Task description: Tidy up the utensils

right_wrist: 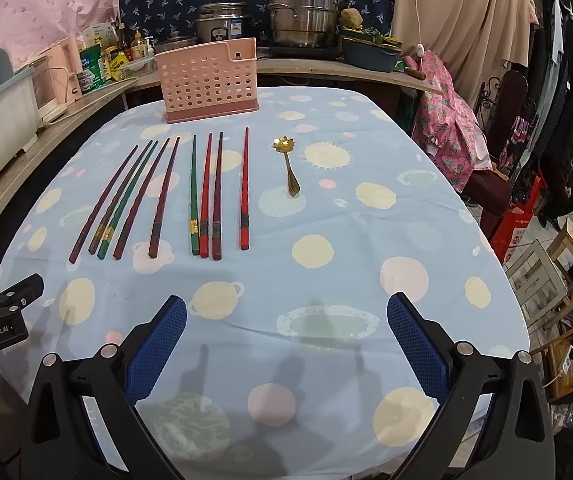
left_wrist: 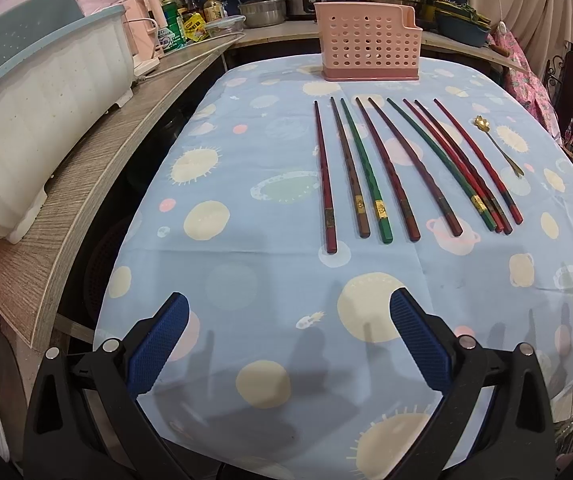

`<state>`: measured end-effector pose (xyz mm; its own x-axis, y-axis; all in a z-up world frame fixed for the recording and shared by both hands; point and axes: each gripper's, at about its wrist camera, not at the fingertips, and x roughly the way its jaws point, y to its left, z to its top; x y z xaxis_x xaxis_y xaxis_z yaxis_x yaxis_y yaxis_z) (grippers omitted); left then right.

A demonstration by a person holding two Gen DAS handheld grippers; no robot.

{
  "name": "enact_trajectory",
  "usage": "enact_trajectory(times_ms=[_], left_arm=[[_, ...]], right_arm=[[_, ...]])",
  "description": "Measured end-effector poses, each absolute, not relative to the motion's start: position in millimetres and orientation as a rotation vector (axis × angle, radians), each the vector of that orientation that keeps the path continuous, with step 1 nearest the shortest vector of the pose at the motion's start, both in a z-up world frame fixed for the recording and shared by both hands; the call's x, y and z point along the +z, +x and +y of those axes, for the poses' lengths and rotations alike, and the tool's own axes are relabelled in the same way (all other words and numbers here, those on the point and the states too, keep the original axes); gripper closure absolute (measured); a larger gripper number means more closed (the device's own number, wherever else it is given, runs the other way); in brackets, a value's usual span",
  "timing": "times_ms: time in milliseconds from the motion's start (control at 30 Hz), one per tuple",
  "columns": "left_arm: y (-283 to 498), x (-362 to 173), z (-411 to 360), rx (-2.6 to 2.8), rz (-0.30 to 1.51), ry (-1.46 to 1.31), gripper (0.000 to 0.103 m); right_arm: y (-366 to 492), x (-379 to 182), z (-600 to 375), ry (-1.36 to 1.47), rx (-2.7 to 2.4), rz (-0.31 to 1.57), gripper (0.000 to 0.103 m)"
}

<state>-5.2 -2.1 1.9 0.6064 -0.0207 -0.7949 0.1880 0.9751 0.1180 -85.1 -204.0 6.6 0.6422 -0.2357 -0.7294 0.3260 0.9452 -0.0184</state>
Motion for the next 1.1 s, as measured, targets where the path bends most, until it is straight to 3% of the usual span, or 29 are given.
enact_trajectory(times_ms=[1100], left_arm=[[-3.2,-3.9,0.8,-0.121,0.921,0.19,0.007]], right_arm=[[-85.1,5.2,-203.1,0.123,-0.316,0.816,0.007]])
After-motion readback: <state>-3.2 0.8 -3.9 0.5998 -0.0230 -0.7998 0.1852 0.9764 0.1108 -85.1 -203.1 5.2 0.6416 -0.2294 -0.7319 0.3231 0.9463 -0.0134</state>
